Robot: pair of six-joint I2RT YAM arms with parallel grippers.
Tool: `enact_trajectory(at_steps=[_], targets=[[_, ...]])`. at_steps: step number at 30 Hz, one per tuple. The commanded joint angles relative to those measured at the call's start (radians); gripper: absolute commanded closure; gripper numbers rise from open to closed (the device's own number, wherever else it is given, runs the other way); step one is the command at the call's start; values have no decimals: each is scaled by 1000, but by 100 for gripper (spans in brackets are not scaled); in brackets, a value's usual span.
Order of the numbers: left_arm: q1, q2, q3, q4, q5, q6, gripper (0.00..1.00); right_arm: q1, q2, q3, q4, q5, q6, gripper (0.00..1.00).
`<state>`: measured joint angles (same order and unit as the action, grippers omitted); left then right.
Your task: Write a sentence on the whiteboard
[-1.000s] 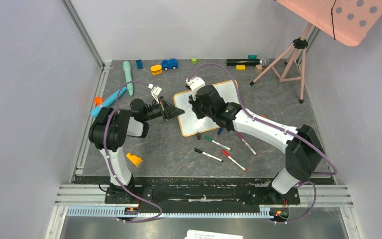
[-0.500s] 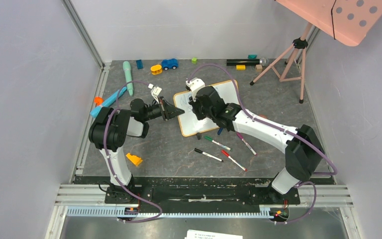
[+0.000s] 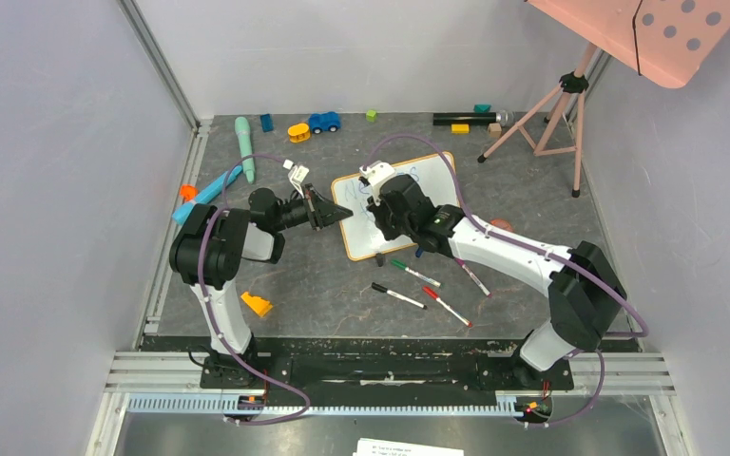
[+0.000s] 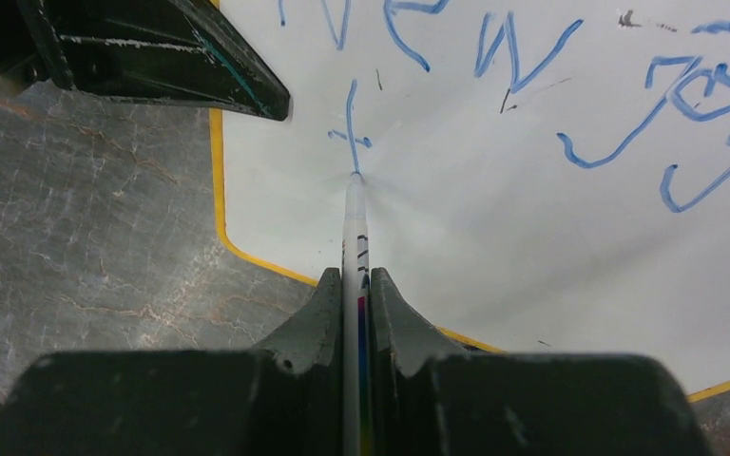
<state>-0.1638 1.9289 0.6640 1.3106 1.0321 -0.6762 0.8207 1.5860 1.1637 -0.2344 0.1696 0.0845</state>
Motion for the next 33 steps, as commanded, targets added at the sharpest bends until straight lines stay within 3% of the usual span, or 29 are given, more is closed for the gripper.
enact_trajectory(at_steps=[1, 33], targets=[[9, 11, 9, 47, -37, 97, 98, -4, -31, -13, 2, 4, -10, 100], [8, 11, 9, 48, -35, 97, 98, -5, -29, 46, 21, 107, 3, 100]])
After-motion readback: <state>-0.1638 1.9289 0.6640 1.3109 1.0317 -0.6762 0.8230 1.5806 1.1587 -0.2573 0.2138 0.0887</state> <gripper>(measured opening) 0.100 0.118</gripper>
